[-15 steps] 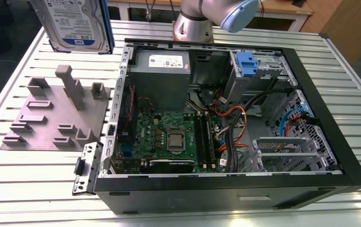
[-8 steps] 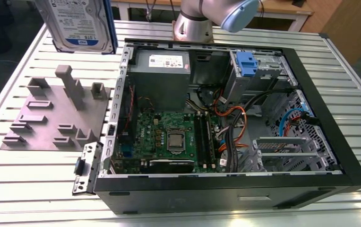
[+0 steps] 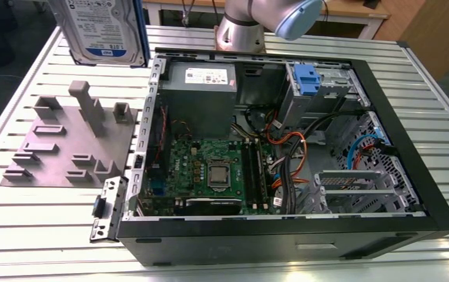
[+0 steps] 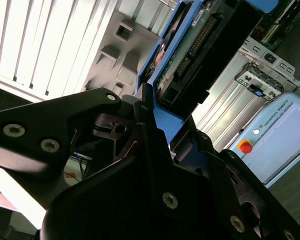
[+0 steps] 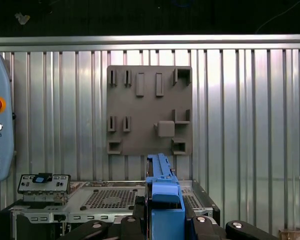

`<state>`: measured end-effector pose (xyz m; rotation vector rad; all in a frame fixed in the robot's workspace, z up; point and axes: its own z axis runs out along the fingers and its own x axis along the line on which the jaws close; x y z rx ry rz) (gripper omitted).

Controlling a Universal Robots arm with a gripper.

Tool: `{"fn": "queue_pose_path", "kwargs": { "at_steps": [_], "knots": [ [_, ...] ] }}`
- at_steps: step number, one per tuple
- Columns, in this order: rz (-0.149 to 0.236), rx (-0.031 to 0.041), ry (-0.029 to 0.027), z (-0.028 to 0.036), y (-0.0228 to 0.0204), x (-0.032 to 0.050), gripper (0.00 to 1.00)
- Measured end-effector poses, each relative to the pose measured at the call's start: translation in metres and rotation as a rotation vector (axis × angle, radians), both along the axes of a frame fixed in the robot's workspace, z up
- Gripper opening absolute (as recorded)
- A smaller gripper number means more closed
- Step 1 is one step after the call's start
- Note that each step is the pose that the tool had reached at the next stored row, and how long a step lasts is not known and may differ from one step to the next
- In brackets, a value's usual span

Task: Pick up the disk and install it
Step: 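Pick up the disk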

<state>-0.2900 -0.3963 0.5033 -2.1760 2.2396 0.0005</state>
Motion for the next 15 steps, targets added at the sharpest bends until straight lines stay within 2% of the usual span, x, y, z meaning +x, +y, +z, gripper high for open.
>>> {"fn": "queue_pose_path", "kwargs": {
  "at_steps": [15],
  "knots": [
    [0.000, 0.0000, 0.0000, 0.0000, 0.0000, 0.0044, 0.36]
  ]
}}
